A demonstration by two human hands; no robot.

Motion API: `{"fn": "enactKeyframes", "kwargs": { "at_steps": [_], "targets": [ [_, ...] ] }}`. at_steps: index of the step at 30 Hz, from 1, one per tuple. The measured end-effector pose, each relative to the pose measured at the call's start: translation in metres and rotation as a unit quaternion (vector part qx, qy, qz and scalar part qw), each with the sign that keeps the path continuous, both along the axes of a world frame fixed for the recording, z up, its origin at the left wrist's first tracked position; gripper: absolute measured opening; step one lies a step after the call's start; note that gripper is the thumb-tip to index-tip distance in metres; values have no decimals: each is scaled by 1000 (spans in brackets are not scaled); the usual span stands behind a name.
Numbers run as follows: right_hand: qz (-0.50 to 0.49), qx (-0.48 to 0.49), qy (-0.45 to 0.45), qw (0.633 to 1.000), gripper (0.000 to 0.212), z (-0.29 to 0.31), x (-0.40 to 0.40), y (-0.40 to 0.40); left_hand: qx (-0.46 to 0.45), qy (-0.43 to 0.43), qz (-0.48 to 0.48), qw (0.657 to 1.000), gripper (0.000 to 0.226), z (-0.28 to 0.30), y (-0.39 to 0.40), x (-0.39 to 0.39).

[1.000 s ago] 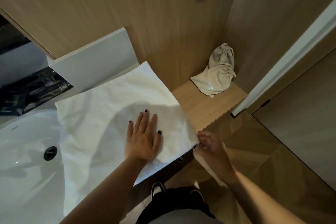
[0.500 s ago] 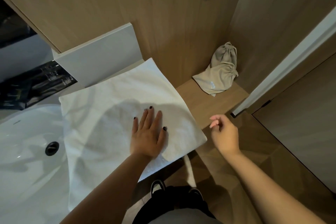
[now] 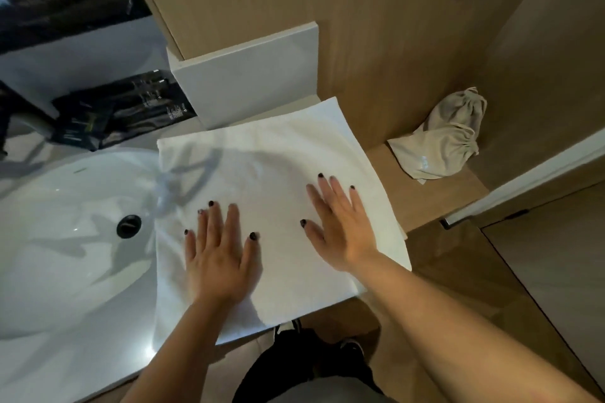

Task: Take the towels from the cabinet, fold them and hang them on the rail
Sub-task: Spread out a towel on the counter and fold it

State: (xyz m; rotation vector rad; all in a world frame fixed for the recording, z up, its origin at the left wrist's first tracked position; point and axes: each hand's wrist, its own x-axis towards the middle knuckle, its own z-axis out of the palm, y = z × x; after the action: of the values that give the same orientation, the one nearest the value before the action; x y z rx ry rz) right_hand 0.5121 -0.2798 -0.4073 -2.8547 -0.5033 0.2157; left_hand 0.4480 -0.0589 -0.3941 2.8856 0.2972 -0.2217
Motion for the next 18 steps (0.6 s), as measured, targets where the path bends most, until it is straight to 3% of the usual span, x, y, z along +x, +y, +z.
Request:
{"fn": "enactKeyframes", "kwargs": {
  "at_steps": [4,11,13,16,18],
  "targets": [
    [-2,-67,33,997,71,3,3,0,-7,5,20,1000,77,2,30,-20],
    [-36,-76,41,996,77,10,6,16,-39,-11,32,999,73,1,70,-29],
    [-34,-58,31,997,70,15,11,34,-23,-40,-4,999,71,0,77,-11],
    [52,2,-11,999,64,22,24,74,0,-72,-79,994,71,-5,79,35],
    [82,29,5,996,66,19,31,100,-4,-56,-123,991,76,-5,77,65]
  ]
}}
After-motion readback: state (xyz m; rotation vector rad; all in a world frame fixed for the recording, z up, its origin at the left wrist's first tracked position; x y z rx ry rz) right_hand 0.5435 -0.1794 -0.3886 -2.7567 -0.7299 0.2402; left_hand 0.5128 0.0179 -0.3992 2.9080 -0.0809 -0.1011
